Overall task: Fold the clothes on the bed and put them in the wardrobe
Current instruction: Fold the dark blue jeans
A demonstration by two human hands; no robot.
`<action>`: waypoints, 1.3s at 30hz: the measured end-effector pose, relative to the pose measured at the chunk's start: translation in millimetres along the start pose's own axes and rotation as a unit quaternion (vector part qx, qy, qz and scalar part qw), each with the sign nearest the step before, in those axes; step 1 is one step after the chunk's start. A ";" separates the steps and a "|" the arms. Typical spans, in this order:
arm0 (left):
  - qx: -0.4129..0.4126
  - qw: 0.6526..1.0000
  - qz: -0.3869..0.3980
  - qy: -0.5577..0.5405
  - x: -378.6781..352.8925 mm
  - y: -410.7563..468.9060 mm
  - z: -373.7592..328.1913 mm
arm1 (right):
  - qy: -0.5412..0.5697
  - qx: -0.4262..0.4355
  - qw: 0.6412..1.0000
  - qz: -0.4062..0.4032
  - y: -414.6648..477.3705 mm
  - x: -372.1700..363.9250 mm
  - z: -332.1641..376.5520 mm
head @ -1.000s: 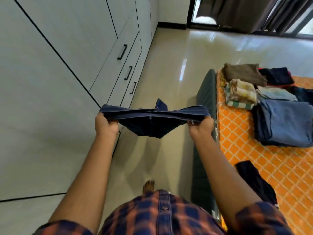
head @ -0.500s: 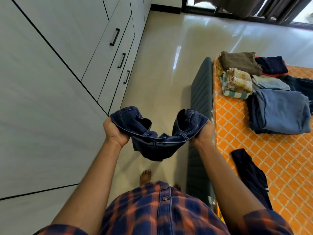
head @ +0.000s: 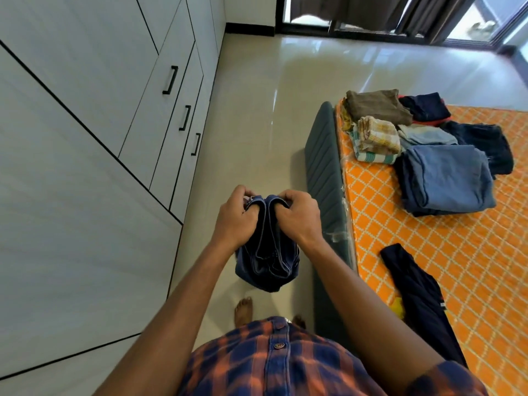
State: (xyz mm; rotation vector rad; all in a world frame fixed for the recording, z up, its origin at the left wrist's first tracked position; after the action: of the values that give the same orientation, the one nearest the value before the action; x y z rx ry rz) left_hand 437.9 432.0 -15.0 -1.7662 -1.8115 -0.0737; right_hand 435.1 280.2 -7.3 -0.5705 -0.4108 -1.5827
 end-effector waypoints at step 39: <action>0.281 0.899 0.002 -0.336 -25.1 -22.5 66.9 | -0.060 -0.201 0.971 0.111 -30.5 -24.0 -106.5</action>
State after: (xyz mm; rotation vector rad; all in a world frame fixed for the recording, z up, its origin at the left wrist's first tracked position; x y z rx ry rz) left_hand 390.4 436.3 -72.8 -1.4451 -1.9863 1.0759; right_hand 393.4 241.2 -105.2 -0.9916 -0.1052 -1.4231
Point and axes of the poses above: each hand's wrist, its own y-axis towards the middle knuckle, its own x-axis out of the back of the hand, z = x × y, the point moved 4 cm from there along y, towards the middle knuckle, and after that the axes turned 9 degrees about x, right-handed, at the moved point
